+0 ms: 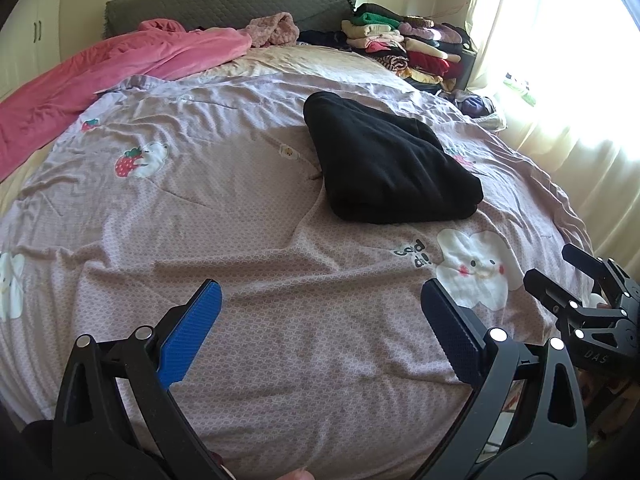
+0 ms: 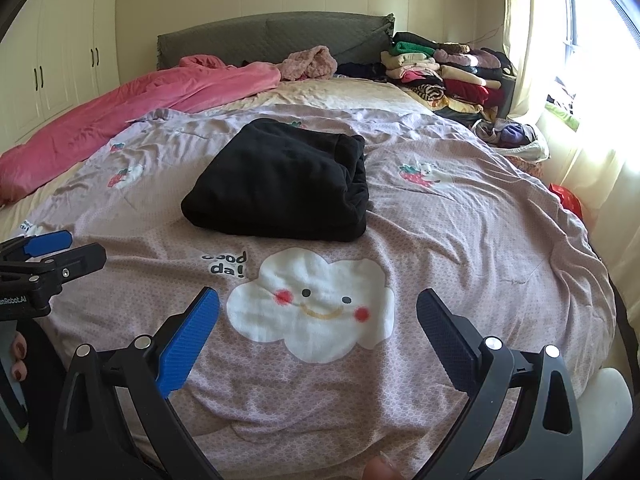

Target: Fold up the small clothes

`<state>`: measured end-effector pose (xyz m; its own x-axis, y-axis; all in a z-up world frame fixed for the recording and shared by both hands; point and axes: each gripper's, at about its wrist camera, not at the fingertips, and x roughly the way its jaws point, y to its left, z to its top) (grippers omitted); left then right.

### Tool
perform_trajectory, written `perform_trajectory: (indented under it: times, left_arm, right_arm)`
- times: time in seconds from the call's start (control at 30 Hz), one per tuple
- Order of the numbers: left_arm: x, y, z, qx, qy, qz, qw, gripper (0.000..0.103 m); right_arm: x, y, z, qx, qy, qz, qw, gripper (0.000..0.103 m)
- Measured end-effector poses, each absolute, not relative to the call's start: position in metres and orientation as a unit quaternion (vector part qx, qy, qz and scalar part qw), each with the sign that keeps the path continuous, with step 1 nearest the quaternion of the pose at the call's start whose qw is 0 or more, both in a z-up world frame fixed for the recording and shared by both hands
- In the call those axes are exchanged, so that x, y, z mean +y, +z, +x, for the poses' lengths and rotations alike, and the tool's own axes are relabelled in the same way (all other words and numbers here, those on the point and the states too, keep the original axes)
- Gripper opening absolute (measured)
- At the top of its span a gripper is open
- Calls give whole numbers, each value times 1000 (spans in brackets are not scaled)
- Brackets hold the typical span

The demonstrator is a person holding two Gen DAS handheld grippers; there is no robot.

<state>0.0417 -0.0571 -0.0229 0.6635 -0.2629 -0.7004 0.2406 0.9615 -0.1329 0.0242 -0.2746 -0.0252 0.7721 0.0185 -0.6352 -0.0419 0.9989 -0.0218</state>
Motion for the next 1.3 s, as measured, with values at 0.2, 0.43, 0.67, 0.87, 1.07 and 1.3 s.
perform_trajectory:
  times: [0.2, 0.43, 0.67, 0.87, 1.07, 1.3]
  left_arm:
    - [-57, -23, 41, 385, -140, -15, 912, 93]
    - [-57, -21, 41, 385, -140, -15, 912, 93]
    - [-57, -21, 41, 385, -140, -16, 912, 93]
    - [-56, -21, 41, 384, -140, -17, 912, 93]
    - [-55, -21, 41, 385, -141, -17, 912, 93]
    - [-56, -22, 41, 386, -139, -13, 912, 93]
  right_arm:
    - [-274, -26, 24, 337, 18, -18, 941, 98]
    - [-274, -27, 24, 340, 17, -18, 940, 98]
    - [-273, -28, 24, 338, 16, -18, 941, 98]
    - [-273, -29, 24, 340, 16, -18, 940, 98]
    - [-272, -31, 23, 343, 17, -16, 939, 98]
    - [-271, -31, 22, 344, 13, -14, 939, 98]
